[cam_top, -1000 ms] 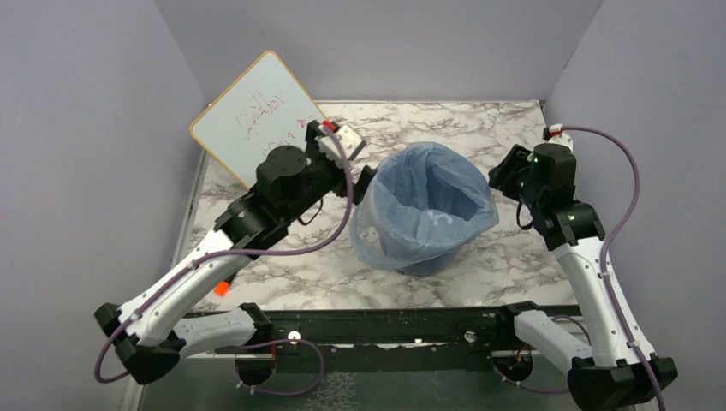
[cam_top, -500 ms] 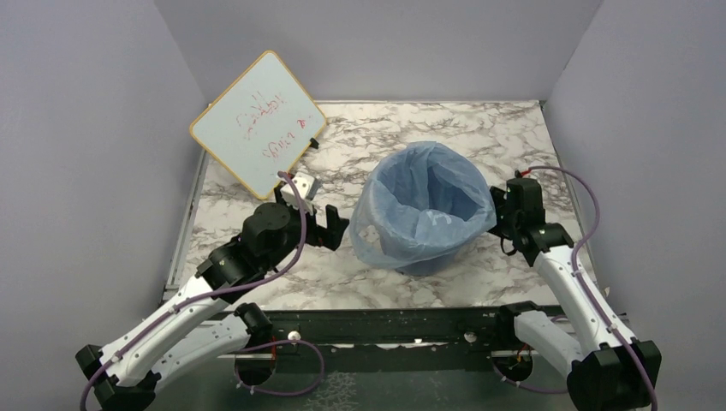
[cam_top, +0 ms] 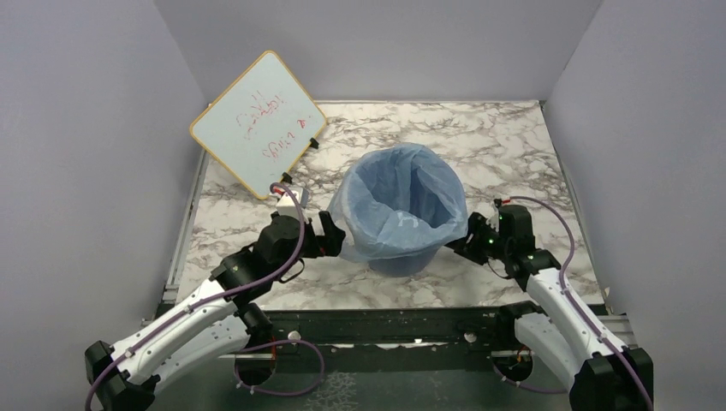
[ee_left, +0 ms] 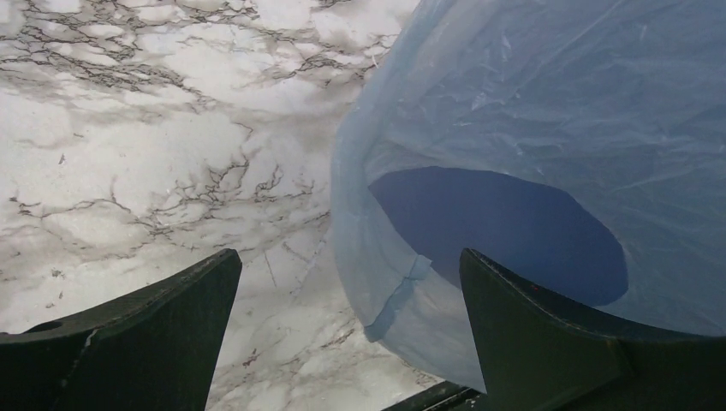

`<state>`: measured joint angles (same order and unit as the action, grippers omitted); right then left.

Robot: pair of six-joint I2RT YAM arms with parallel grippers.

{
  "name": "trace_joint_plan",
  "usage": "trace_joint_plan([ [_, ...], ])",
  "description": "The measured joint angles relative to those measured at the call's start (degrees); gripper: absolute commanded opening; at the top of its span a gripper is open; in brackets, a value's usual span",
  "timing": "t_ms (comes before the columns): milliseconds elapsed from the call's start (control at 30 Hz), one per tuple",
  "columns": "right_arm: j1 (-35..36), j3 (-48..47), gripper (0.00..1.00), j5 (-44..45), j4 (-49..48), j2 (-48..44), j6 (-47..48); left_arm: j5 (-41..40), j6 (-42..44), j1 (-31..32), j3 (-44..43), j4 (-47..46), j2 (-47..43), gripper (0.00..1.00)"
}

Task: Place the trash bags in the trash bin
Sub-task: Place the trash bag in the trash bin.

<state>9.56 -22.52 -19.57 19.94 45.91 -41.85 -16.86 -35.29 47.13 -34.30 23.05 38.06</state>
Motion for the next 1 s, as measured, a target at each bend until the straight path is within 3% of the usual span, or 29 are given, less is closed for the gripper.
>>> trace_joint_plan([
  [433, 12.09, 1.09, 0.59, -5.97, -9.09, 3.30, 1.44, -6.88, 5.16, -0.37, -0.42, -5.79, 6.82, 0.99],
  [667, 12.13, -0.02, 0.63, 7.61, -1.66, -4.72, 3.06, -9.66, 10.14, -1.73, -0.42, -9.40, 7.04, 0.99],
  [1000, 9.81, -3.61, 0.67, 20.59, -0.94, 0.81, -0.81, -10.75, 7.39, -2.67, 0.17, -7.85, 5.57, 0.99],
])
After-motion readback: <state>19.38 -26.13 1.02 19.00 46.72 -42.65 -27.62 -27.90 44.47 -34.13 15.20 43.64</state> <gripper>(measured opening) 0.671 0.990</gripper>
